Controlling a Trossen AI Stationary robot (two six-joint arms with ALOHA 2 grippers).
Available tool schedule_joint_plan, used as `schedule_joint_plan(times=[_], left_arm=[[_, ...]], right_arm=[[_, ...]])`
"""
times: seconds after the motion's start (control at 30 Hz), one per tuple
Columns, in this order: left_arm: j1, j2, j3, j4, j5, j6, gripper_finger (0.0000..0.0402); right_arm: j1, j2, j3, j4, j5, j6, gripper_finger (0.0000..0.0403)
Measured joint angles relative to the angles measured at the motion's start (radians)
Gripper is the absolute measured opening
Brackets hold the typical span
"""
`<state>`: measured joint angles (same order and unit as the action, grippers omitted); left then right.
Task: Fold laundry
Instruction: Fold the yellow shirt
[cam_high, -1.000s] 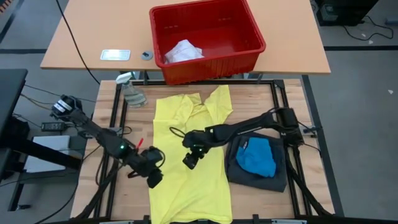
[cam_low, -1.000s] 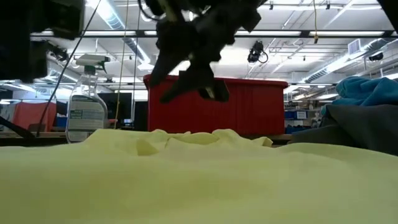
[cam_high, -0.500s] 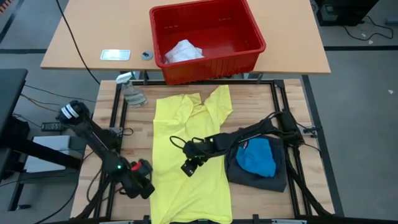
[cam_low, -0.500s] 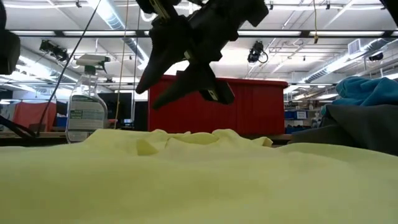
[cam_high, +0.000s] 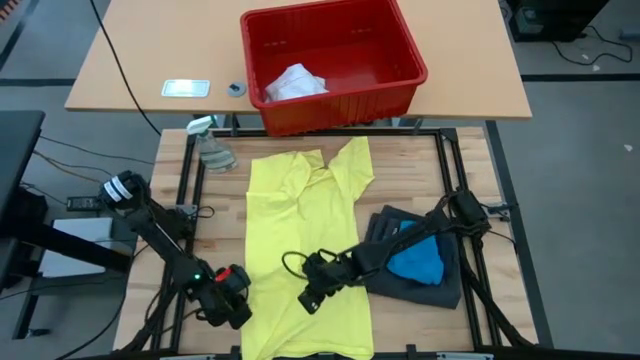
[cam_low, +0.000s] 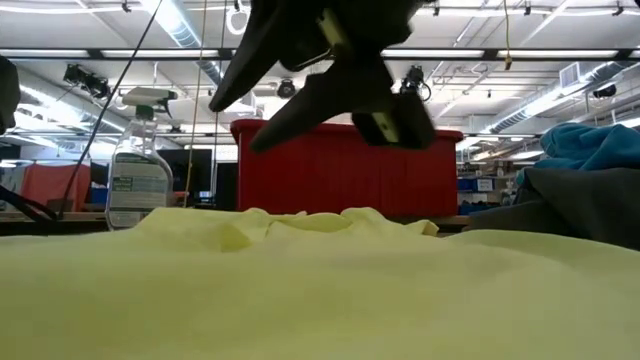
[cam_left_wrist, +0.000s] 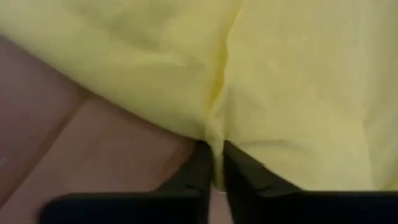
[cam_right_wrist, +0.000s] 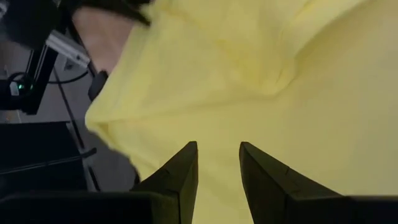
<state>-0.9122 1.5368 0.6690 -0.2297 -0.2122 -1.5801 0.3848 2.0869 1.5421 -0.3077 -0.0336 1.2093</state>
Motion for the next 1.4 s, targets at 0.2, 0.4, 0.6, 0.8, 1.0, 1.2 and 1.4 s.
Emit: schedule_joint_plan(times=[0.2,0.4,0.6,0.8,1.0,1.2,1.4], left_arm=[[-0.001,-0.095,0.066,0.074,0.001,0.121,0.001],[0.018,-0.086,0.14,0.183,-0.055,0.251,0.0007],[0.053,-0.069,0.153,0.089,-0.065,0.21,0.0009],[0.008,-0.069,0.153,-0.107,-0.061,0.071,0.0013],[-0.041,-0.063,0.153,0.009,-0.063,0.053,0.0047],[-0.028,-0.07,0.154,-0.076,-0.063,0.036,0.0112],[0.027,-0.07,0.153,-0.232,-0.063,0.049,0.0149]], right_arm=[[0.062,0.0,0.0,0.0,0.052,0.075,0.0119],[0.089,-0.002,0.0,0.0,0.07,0.121,0.0101],[0.093,-0.002,0.0,0.0,0.07,0.151,0.0087],[0.073,0.004,0.0,-0.018,0.118,0.11,0.0086],[0.004,0.016,-0.006,0.051,0.147,-0.016,0.0086],[-0.056,0.023,-0.005,0.087,0.158,-0.102,0.0085],[-0.108,0.023,-0.051,-0.02,0.173,-0.106,0.0074]])
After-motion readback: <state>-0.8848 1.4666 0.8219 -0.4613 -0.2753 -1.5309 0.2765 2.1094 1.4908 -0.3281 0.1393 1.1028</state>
